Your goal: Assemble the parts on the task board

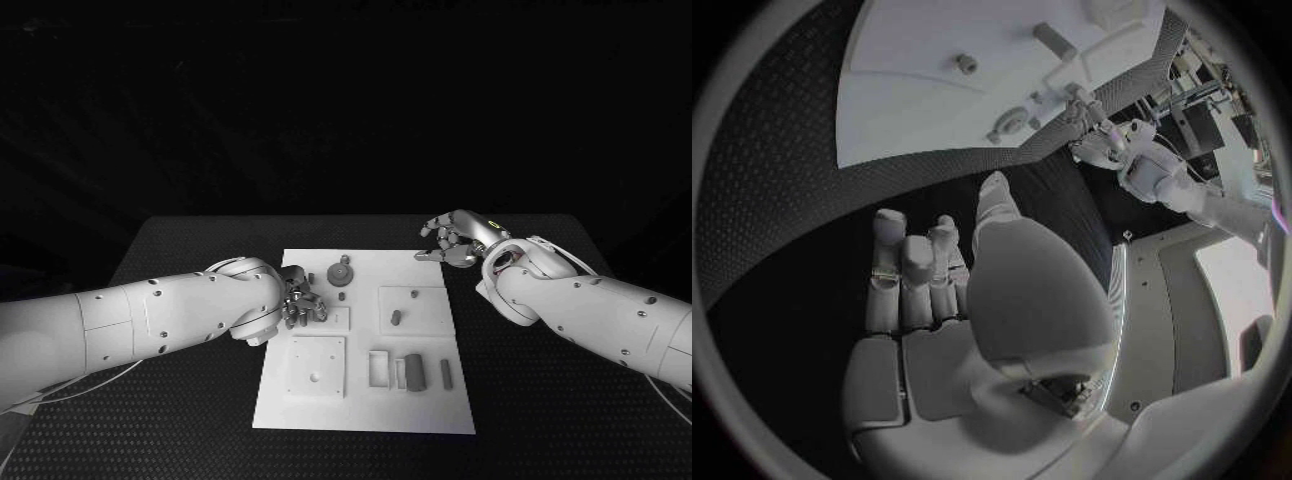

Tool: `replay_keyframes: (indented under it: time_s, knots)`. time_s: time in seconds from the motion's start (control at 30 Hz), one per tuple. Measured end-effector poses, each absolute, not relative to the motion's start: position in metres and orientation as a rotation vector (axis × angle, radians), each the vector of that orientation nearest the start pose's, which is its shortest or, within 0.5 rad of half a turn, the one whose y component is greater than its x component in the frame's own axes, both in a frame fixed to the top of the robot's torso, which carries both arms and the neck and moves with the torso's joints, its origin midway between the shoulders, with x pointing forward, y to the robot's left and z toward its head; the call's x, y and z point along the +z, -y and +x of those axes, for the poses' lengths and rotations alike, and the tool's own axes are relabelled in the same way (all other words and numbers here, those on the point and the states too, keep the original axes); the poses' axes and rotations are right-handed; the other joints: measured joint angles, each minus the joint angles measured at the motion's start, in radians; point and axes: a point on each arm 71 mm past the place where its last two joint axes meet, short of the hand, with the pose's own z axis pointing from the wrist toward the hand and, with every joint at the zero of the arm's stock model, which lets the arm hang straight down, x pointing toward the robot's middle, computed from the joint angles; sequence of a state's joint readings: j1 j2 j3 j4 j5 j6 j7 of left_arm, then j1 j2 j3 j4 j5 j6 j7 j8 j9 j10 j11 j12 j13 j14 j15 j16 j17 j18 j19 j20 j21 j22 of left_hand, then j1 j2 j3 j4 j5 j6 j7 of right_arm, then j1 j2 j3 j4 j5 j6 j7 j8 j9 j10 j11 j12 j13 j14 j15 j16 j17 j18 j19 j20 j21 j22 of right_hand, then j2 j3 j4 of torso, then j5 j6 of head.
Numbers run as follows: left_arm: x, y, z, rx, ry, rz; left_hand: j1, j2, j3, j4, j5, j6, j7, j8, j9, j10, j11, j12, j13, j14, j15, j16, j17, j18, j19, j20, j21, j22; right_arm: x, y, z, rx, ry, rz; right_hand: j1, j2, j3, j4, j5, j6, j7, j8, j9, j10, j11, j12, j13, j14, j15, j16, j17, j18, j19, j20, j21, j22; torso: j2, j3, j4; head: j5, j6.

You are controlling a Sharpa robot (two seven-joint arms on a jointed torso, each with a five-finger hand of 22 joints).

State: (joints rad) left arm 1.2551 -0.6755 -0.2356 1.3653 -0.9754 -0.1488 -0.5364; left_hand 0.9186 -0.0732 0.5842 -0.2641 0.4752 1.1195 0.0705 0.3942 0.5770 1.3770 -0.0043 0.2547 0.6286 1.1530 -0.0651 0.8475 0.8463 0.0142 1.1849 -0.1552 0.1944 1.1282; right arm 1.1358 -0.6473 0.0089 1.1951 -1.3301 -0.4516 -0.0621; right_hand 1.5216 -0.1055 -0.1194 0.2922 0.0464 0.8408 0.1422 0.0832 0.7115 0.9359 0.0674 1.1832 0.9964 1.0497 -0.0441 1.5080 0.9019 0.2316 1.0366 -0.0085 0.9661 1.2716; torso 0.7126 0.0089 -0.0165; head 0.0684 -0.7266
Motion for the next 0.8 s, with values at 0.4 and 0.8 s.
replay_keyframes:
  time_s: [0.4,0.8]
  knots:
    - [-0.2659,-0.1965,0.4942,-0.326,-2.239,-0.381,0.000,0.000,-0.002,-0.003,0.002,0.001,-0.001,0.000,0.011,0.000,0.000,0.004,0.002,0.001,0.001,0.008,0.000,0.000,0.004,-0.004,0.000,0.004,-0.2143,0.2027,0.5373,0.614,-1.584,0.095,0.000,0.000,0.000,0.000,0.000,-0.002,-0.002,0.000,0.000,0.000,0.000,0.000,0.000,0.000,0.000,0.000,0.000,0.000,0.000,0.000,0.000,0.000,0.000,-0.0003,0.0001,-0.001,0.000]
    - [-0.2652,-0.1941,0.4975,-0.321,-2.256,-0.371,-0.001,0.001,-0.003,-0.005,0.002,0.002,-0.002,0.000,0.012,0.001,0.001,0.008,0.002,0.001,0.001,0.009,-0.002,0.000,0.004,-0.004,0.000,0.006,-0.2145,0.2028,0.5373,0.613,-1.586,0.094,0.000,0.000,0.000,0.000,0.000,-0.003,-0.001,0.000,0.001,0.000,0.000,0.000,-0.001,0.000,0.000,0.000,0.000,0.000,0.000,0.000,0.000,0.000,0.000,0.0009,0.0000,-0.002,-0.002]
